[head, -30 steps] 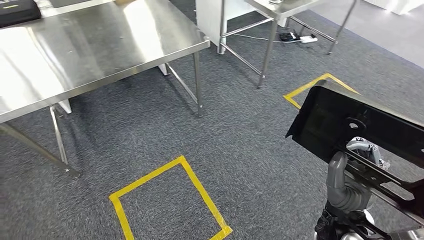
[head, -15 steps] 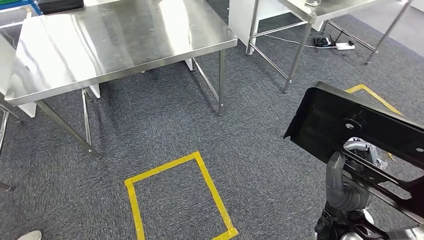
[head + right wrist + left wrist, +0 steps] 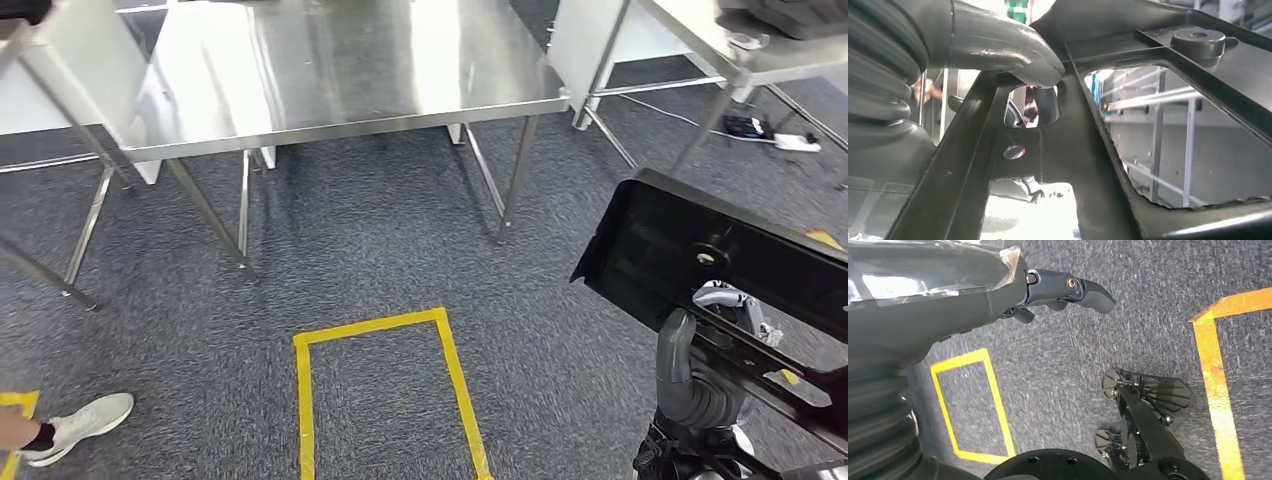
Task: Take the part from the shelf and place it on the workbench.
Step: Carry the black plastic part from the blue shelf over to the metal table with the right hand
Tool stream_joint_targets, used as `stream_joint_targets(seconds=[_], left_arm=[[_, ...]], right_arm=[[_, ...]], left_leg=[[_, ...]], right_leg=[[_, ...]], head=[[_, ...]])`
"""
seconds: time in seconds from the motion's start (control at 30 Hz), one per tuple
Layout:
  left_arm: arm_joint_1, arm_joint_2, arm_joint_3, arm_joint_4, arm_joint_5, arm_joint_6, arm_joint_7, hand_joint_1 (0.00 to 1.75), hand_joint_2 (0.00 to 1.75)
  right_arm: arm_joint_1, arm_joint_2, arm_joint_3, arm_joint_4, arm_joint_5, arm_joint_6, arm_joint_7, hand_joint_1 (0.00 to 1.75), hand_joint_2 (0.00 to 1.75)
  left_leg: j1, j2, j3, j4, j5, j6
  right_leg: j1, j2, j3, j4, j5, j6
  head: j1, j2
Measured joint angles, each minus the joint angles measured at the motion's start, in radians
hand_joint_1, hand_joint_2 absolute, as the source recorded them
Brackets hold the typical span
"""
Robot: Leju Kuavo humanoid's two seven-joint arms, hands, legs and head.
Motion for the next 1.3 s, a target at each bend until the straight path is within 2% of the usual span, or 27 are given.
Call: stream_joint_targets(seconds=[0.03, 0.07, 0.1, 0.13, 0.2, 0.27, 0.3, 0.33, 0.37, 0.4, 0.43, 0.5, 0.53, 0.57, 0.63, 0.67, 0.7, 0.77, 0.83, 0.87, 0.9, 0.97, 1.0, 1.07, 1.13, 1.2, 1.3], left_arm=[[0.000, 0.000, 0.000, 0.000, -0.002, 0.000, 0.000, 0.00, 1.75], [0.000, 0.001, 0.000, 0.000, -0.003, 0.001, 0.001, 0.00, 1.75], [0.002, 0.001, 0.000, 0.000, -0.005, 0.002, 0.001, 0.00, 1.75], [0.005, 0.000, 0.000, 0.000, -0.006, 0.003, 0.001, 0.00, 1.75], [0.008, -0.001, 0.000, 0.000, -0.007, 0.005, 0.001, 0.00, 1.75], [0.005, -0.002, 0.000, 0.000, -0.007, 0.006, 0.002, 0.00, 1.75], [0.003, -0.002, 0.000, 0.000, -0.008, 0.006, 0.002, 0.00, 1.75], [0.002, -0.003, 0.000, 0.000, -0.009, 0.007, 0.002, 0.00, 1.75], [0.003, -0.003, 0.000, 0.000, -0.010, 0.009, 0.002, 0.00, 1.75], [0.004, -0.003, 0.000, 0.000, -0.012, 0.010, 0.002, 0.00, 1.75], [0.004, -0.003, 0.000, 0.000, -0.013, 0.013, 0.001, 0.00, 1.75], [0.002, -0.002, 0.000, 0.000, -0.014, 0.016, 0.000, 0.00, 1.75], [-0.001, -0.001, 0.000, 0.000, -0.014, 0.017, 0.000, 0.00, 1.75], [-0.003, -0.001, 0.000, 0.000, -0.014, 0.018, -0.001, 0.00, 1.75], [-0.003, -0.001, 0.000, 0.000, -0.014, 0.020, -0.001, 0.00, 1.75], [-0.002, -0.001, 0.000, 0.000, -0.014, 0.021, -0.001, 0.00, 1.75], [-0.002, -0.002, 0.000, 0.000, -0.014, 0.022, -0.001, 0.00, 1.75], [-0.004, -0.002, 0.000, 0.000, -0.013, 0.023, -0.001, 0.00, 1.75], [-0.006, -0.003, 0.000, 0.000, -0.013, 0.024, -0.001, 0.00, 1.75], [-0.005, -0.003, 0.000, 0.000, -0.013, 0.024, -0.001, 0.00, 1.75], [-0.004, -0.004, 0.000, 0.000, -0.013, 0.024, -0.001, 0.00, 1.75], [-0.003, -0.005, 0.000, 0.000, -0.012, 0.024, -0.001, 0.00, 1.75], [-0.003, -0.006, 0.000, 0.000, -0.011, 0.024, -0.002, 0.00, 1.75], [-0.003, -0.005, 0.001, 0.000, -0.009, 0.025, -0.003, 0.00, 1.75], [-0.001, -0.004, 0.001, 0.000, -0.010, 0.027, -0.004, 0.00, 1.75], [0.000, -0.005, 0.001, 0.000, -0.012, 0.029, -0.006, 0.00, 1.75], [0.000, -0.006, 0.001, 0.000, -0.014, 0.031, -0.008, 0.00, 1.75]], right_arm=[[0.001, 0.000, -0.001, 0.000, 0.000, 0.000, 0.000, 1.75, 1.75], [0.002, 0.000, -0.002, 0.000, 0.000, 0.000, 0.000, 1.75, 1.75], [0.002, 0.000, -0.003, 0.000, 0.000, 0.000, -0.001, 1.75, 1.75], [0.002, -0.001, -0.003, 0.000, 0.000, 0.000, -0.001, 1.75, 1.75], [0.003, -0.001, -0.004, 0.000, 0.000, 0.000, -0.002, 1.75, 1.75], [0.005, -0.001, -0.004, 0.000, 0.000, 0.000, -0.003, 1.75, 1.75], [0.006, -0.001, -0.005, 0.000, 0.000, 0.000, -0.003, 1.75, 1.75], [0.007, -0.001, -0.005, 0.000, 0.000, 0.000, -0.003, 1.75, 1.75], [0.007, -0.001, -0.005, 0.000, 0.000, 0.000, -0.003, 1.75, 1.75], [0.007, -0.001, -0.005, 0.000, -0.001, 0.000, -0.003, 1.75, 1.75], [0.007, -0.001, -0.005, 0.000, -0.002, 0.000, -0.004, 1.75, 1.75], [0.006, -0.001, -0.005, 0.000, -0.004, -0.001, -0.004, 1.75, 1.75], [0.006, -0.002, -0.004, 0.000, -0.004, -0.002, -0.005, 1.75, 1.75], [0.006, -0.002, -0.004, 0.000, -0.004, -0.002, -0.005, 1.75, 1.75], [0.005, -0.002, -0.003, 0.000, -0.004, -0.002, -0.005, 1.75, 1.75], [0.004, -0.002, -0.002, 0.000, -0.004, -0.003, -0.005, 1.75, 1.75], [0.002, -0.002, -0.002, 0.000, -0.004, -0.003, -0.005, 1.75, 1.75], [0.002, -0.005, -0.001, 0.001, -0.003, -0.003, -0.005, 1.75, 1.75], [0.003, -0.007, -0.001, 0.003, -0.003, -0.004, -0.005, 1.75, 1.75], [0.003, -0.007, -0.001, 0.004, -0.003, -0.004, -0.005, 1.75, 1.75], [0.003, -0.007, -0.001, 0.005, -0.003, -0.004, -0.005, 1.75, 1.75], [0.002, -0.007, -0.001, 0.005, -0.003, -0.004, -0.005, 1.75, 1.75], [0.001, -0.007, -0.001, 0.006, -0.002, -0.004, -0.005, 1.75, 1.75], [0.000, -0.006, 0.001, 0.006, -0.001, -0.004, -0.002, 1.75, 1.75], [0.000, -0.005, 0.003, 0.005, 0.001, -0.004, 0.000, 1.75, 1.75], [0.000, -0.004, 0.004, 0.005, 0.004, -0.004, 0.002, 1.75, 1.75], [0.000, -0.004, 0.004, 0.005, 0.009, -0.003, 0.003, 1.75, 1.75]], left_leg=[[-0.001, -0.012, -0.005, 0.003, 0.000, -0.007], [-0.001, -0.022, -0.010, 0.003, 0.002, -0.014], [0.001, -0.033, -0.014, 0.001, 0.005, -0.020], [0.002, -0.029, -0.017, 0.002, 0.005, -0.025], [0.000, 0.025, -0.036, 0.041, -0.021, -0.033], [0.000, 0.088, -0.092, 0.153, -0.084, -0.039], [0.002, 0.098, -0.126, 0.220, -0.113, -0.042], [0.003, 0.102, -0.151, 0.268, -0.128, -0.044], [0.003, 0.104, -0.158, 0.283, -0.124, -0.044], [0.003, 0.107, -0.145, 0.260, -0.103, -0.043], [0.003, 0.119, -0.114, 0.204, -0.071, -0.040], [-0.004, 0.175, -0.038, 0.075, -0.023, -0.030], [-0.009, 0.196, -0.016, 0.035, -0.014, -0.025], [-0.014, 0.206, -0.008, 0.017, -0.014, -0.021], [-0.016, 0.178, -0.008, 0.009, -0.013, -0.012], [-0.014, 0.166, -0.005, 0.003, -0.010, -0.005], [-0.011, 0.154, -0.002, -0.002, -0.006, 0.001], [-0.008, 0.134, 0.001, -0.007, -0.002, 0.010], [-0.008, 0.113, 0.000, -0.006, -0.002, 0.013], [-0.008, 0.103, 0.001, -0.006, -0.002, 0.013], [-0.007, 0.095, 0.002, -0.006, -0.003, 0.012], [-0.004, 0.081, 0.006, -0.002, -0.007, 0.006], [-0.005, 0.076, 0.006, 0.001, -0.011, 0.000], [-0.008, 0.071, 0.005, 0.008, -0.017, -0.006], [-0.010, 0.071, 0.004, 0.009, -0.017, 0.005], [-0.010, 0.071, 0.006, 0.006, -0.015, 0.017], [-0.009, 0.071, 0.010, 0.001, -0.014, 0.016]], right_leg=[[-0.002, 0.015, 0.014, -0.032, 0.010, -0.006], [0.000, 0.019, 0.018, -0.040, 0.012, -0.016], [0.001, 0.006, 0.019, -0.039, 0.014, -0.027], [0.001, -0.005, 0.021, -0.040, 0.017, -0.035], [-0.003, -0.030, 0.024, -0.044, 0.019, -0.051], [0.001, -0.058, 0.025, -0.045, 0.017, -0.063], [0.003, -0.074, 0.025, -0.045, 0.016, -0.066], [0.005, -0.089, 0.025, -0.045, 0.014, -0.068], [0.006, -0.104, 0.026, -0.045, 0.013, -0.069], [0.006, -0.118, 0.027, -0.045, 0.012, -0.069], [0.007, -0.130, 0.030, -0.045, 0.009, -0.068], [0.013, -0.151, 0.037, -0.044, 0.003, -0.062], [0.017, -0.161, 0.041, -0.044, -0.001, -0.057], [0.021, -0.172, 0.044, -0.045, -0.003, -0.052], [0.023, -0.193, 0.051, -0.050, -0.008, -0.041], [0.022, -0.183, 0.051, -0.045, -0.015, -0.037], [0.021, -0.158, 0.044, -0.023, -0.029, -0.035], [0.018, -0.092, -0.008, 0.086, -0.080, -0.041], [0.018, -0.065, -0.078, 0.216, -0.123, -0.043], [0.017, -0.062, -0.097, 0.241, -0.123, -0.037], [0.016, -0.061, -0.097, 0.226, -0.105, -0.028], [0.010, -0.061, -0.048, 0.095, -0.037, -0.005], [0.009, -0.059, -0.021, 0.029, -0.008, -0.002], [0.007, -0.057, 0.008, -0.037, 0.019, -0.011], [0.007, -0.056, 0.011, -0.039, 0.022, -0.024], [0.009, -0.055, 0.011, -0.039, 0.023, -0.026], [0.012, -0.055, 0.012, -0.039, 0.021, -0.029]], head=[[0.000, 0.000], [-0.001, 0.000], [-0.002, 0.000], [-0.003, 0.000], [-0.010, 0.000], [-0.017, 0.000], [-0.018, 0.000], [-0.017, 0.000], [-0.018, 0.000], [-0.018, 0.000], [-0.018, 0.000], [-0.018, 0.000], [-0.016, 0.000], [-0.015, 0.000], [-0.013, 0.000], [-0.012, 0.000], [-0.011, 0.000], [-0.007, 0.000], [-0.005, 0.000], [-0.005, 0.000], [-0.005, 0.000], [-0.004, 0.000], [-0.003, 0.000], [-0.004, 0.000], [-0.005, 0.000], [-0.005, 0.000], [-0.005, 0.000]])
